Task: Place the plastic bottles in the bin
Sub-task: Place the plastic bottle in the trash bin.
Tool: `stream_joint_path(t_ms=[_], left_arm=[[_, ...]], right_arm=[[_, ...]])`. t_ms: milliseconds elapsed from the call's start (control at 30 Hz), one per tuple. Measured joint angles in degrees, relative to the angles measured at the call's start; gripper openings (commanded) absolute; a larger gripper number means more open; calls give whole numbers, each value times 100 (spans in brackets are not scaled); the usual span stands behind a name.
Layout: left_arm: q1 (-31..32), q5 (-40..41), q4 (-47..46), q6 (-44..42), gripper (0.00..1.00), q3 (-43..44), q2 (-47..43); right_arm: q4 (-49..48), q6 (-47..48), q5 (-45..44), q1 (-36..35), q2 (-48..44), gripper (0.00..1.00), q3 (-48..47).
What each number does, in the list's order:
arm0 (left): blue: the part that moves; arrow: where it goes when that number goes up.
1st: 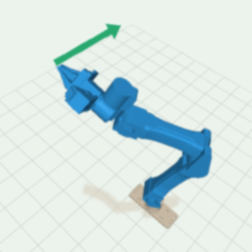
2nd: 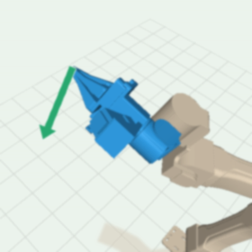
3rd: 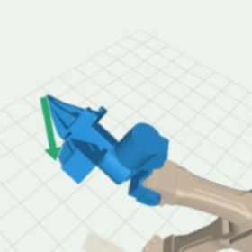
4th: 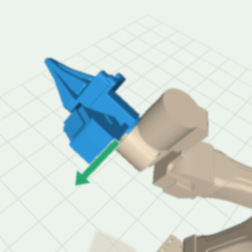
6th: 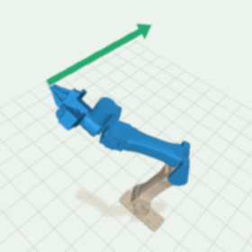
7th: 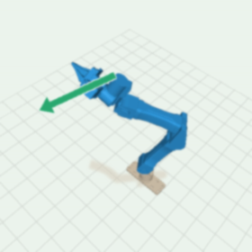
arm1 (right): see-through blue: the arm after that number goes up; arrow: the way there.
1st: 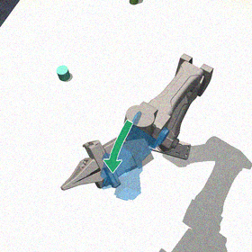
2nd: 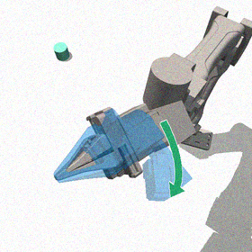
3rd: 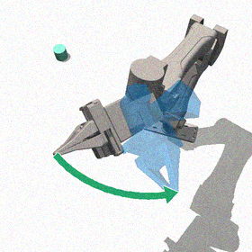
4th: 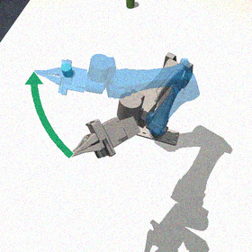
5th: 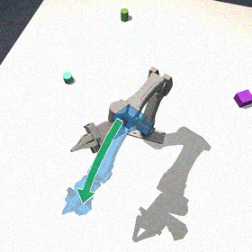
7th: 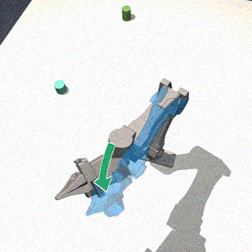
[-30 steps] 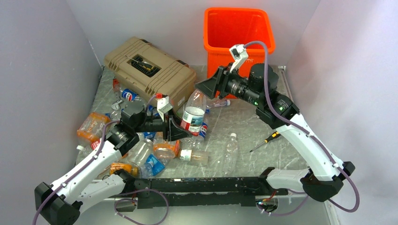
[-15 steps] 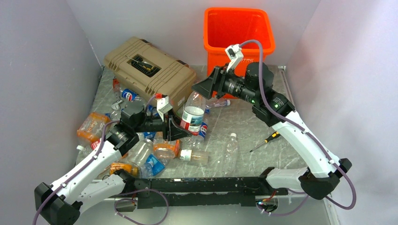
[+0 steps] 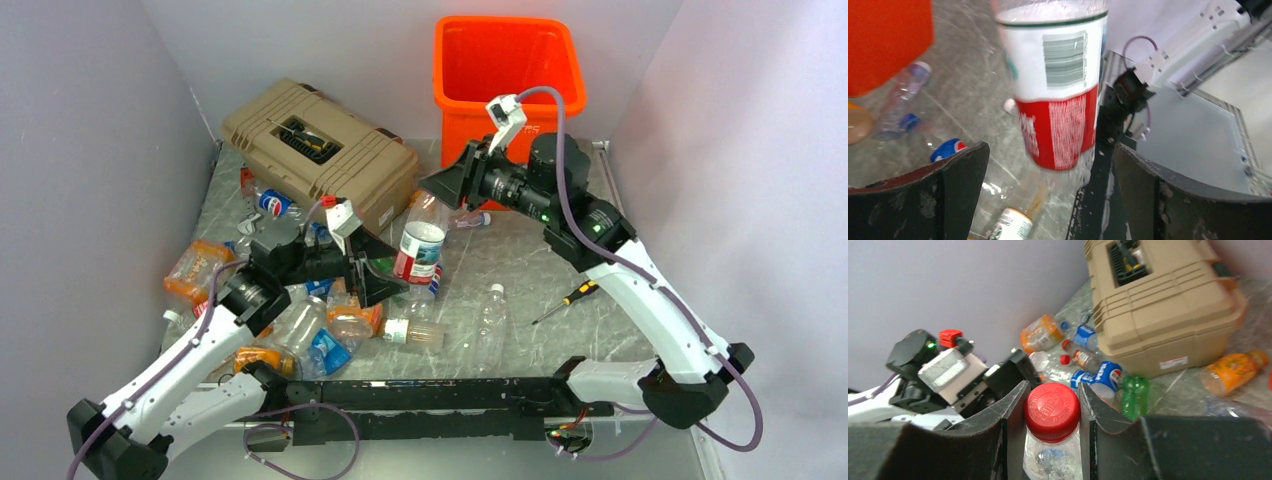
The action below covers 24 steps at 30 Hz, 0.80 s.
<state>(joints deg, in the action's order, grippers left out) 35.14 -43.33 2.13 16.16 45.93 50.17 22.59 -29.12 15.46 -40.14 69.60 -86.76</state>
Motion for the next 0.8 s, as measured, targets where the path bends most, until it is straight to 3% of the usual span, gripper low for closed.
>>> stream_joint_path(t_ms=[200,333,433,633,800], left_arm=[[0,1519,-74,-2,99,-192,-1147],[0,2465,-188,-70,99,-308,-1886],[0,2933,-210,-87,99,-308,-1991],[0,3453,-4,-105,99,-308,-1816],[0,3810,166,-107,100,-308,-1821]], right_arm=[[87,640,-1185,4,-568,0,-345],[-927,1198,-2245,4,-1390,0,127],[-1637,1613,-2828,13,-1432,0,-140],[-3134,2590,-3781,181,-61,0,-1405],[-3766,3469,-4365,566,1504,0,-2422]])
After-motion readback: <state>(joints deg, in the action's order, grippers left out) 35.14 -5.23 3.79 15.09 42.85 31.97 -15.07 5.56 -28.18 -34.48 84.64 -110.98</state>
